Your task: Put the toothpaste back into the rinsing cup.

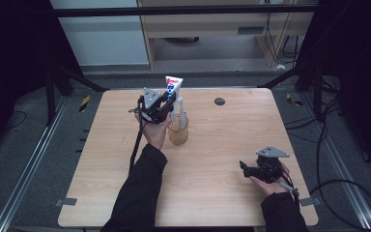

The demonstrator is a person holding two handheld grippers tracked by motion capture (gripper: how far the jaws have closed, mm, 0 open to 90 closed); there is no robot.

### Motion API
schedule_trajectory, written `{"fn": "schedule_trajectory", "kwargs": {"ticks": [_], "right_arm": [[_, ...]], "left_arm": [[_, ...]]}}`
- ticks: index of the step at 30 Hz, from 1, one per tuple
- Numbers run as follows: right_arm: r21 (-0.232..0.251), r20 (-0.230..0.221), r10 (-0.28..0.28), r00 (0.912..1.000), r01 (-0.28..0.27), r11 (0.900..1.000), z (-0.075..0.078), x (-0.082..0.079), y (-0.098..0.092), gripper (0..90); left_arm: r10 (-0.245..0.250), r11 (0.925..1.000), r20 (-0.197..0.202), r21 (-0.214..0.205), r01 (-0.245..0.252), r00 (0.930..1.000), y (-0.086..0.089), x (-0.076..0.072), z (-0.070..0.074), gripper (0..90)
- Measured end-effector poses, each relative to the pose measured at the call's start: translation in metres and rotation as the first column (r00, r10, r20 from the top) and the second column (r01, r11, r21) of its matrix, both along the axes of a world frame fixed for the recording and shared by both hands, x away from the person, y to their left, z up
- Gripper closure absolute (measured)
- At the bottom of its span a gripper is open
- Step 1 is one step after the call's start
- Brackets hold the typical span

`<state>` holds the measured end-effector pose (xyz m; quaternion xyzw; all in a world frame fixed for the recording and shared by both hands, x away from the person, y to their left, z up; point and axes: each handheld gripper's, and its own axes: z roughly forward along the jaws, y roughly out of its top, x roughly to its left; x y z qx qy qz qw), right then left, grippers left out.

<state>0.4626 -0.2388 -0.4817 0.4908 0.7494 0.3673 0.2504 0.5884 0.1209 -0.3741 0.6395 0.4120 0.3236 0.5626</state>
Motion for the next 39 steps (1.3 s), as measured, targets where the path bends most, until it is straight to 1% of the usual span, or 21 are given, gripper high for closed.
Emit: {"fn": "schedule_trajectory", "kwargs": {"ticks": [5, 9, 12, 20, 26, 38, 39], "right_arm": [[0.000, 0.001, 0.001, 1.0000, -0.001, 1.0000, 0.000, 0.000, 0.000, 19.4], [0.000, -0.003, 0.000, 1.0000, 0.000, 1.0000, -0.001, 0.000, 0.000, 19.4], [-0.003, -0.002, 0.003, 1.0000, -0.003, 1.0000, -0.001, 0.000, 0.000, 19.4], [-0.001, -0.003, 0.002, 1.0000, -0.002, 1.0000, -0.001, 0.000, 0.000, 19.4], [-0.001, -0.004, 0.004, 1.0000, -0.004, 1.0000, -0.001, 0.000, 0.001, 19.4], [-0.002, -0.004, 0.005, 1.0000, -0.005, 1.0000, -0.002, 0.000, 0.001, 19.4], [-0.002, -0.005, 0.005, 1.0000, -0.005, 1.0000, -0.002, 0.000, 0.001, 19.4]], "left_arm": [[0.004, 1.0000, 0.003, -0.003, -0.004, 1.0000, -0.002, 0.004, -0.004, 70.2], [-0.006, 1.0000, -0.009, 0.000, 0.006, 0.9999, -0.005, 0.006, -0.007, 70.1], [-0.006, 0.9999, -0.014, 0.013, 0.006, 0.9999, -0.008, 0.007, -0.011, 70.1], [-0.008, 0.9998, -0.029, 0.019, 0.008, 0.9996, -0.011, 0.010, -0.019, 70.0], [-0.006, 0.9999, -0.033, 0.011, 0.006, 0.9995, -0.011, 0.010, -0.025, 69.8], [-0.015, 0.9995, -0.053, 0.027, 0.017, 0.9985, -0.014, 0.009, -0.036, 69.6], [-0.017, 0.9993, -0.056, 0.033, 0.019, 0.9983, -0.014, 0.009, -0.038, 69.6]]}}
